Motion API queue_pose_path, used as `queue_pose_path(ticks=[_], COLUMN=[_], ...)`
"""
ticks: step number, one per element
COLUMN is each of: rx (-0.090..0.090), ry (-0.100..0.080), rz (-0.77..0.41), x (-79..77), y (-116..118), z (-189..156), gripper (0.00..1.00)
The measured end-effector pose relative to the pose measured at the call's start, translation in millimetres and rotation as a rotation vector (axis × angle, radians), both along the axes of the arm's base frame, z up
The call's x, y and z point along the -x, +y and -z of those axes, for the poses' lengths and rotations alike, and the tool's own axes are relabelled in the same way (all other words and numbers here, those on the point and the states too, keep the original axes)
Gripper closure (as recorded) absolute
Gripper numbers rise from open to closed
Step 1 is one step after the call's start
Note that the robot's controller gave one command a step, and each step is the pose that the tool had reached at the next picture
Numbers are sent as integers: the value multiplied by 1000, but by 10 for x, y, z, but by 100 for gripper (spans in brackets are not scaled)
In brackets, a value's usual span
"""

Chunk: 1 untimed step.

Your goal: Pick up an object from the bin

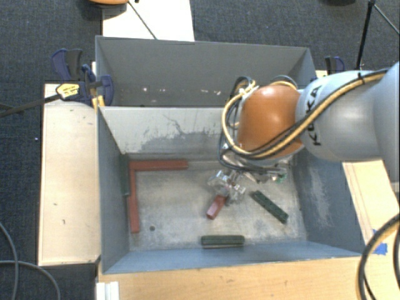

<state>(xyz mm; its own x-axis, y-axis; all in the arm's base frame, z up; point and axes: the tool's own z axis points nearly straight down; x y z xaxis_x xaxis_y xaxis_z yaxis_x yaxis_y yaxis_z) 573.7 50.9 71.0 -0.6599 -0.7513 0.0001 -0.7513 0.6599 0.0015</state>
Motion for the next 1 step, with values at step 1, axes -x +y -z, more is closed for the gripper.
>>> queue_pose_path(ticks=[1], rx=[0], ry=[0], rz=[1], x=[0], y=[0], z=[0], gripper=[100])
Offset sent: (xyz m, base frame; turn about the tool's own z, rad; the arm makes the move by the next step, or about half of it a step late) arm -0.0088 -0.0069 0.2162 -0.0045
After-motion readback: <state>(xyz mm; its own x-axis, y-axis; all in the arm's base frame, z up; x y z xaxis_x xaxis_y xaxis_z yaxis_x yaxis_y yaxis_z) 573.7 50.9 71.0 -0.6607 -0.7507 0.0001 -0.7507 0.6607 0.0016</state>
